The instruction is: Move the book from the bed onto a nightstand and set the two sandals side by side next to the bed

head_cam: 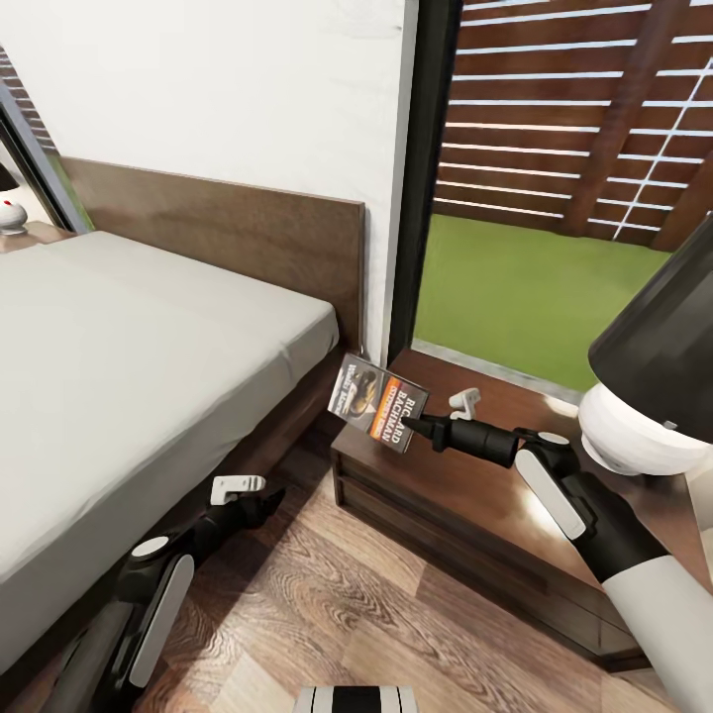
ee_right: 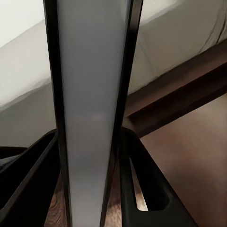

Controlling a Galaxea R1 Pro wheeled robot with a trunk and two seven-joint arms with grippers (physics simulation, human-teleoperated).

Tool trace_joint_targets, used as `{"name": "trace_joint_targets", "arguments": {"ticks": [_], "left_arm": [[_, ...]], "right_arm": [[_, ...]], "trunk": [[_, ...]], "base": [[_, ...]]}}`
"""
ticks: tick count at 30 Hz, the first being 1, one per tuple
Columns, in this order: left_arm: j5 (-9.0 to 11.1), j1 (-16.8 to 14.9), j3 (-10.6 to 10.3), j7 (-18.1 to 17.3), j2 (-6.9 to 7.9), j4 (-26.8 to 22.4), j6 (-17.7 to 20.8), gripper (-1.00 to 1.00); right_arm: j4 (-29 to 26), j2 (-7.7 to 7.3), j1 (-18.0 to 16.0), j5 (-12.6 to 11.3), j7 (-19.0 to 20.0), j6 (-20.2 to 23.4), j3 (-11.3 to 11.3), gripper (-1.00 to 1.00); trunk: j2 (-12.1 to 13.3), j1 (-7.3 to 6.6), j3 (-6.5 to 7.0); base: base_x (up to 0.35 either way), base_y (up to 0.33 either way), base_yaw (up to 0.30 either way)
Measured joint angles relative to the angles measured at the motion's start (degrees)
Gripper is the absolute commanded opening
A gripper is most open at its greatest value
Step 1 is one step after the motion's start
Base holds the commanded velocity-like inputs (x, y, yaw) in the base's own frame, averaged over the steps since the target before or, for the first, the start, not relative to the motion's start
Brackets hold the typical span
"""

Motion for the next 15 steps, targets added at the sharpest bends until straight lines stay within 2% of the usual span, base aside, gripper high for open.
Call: {"name": "trace_joint_targets", "arguments": {"ticks": [5,11,15], "left_arm": [[0.0,0.0,0.0,0.0,0.0,0.0,0.0,1.0],[0.01,0.01,0.01,0.05,0.0,0.02,0.0,1.0],[0.0,0.0,0.0,0.06,0.0,0.08,0.0,1.0]], "right_arm": [[-0.12,-0.01,0.0,0.02,0.0,0.0,0.1,-1.0],[-0.13,-0.01,-0.02,0.04,0.0,-0.01,0.15,-1.0],[-0.09,-0.02,0.01,-0.05,0.0,0.02,0.09,-1.0]], "trunk": [[0.0,0.0,0.0],[0.0,0.0,0.0],[0.0,0.0,0.0]], "base": [[0.0,0.0,0.01],[0.0,0.0,0.133],[0.0,0.0,0.03]]}}
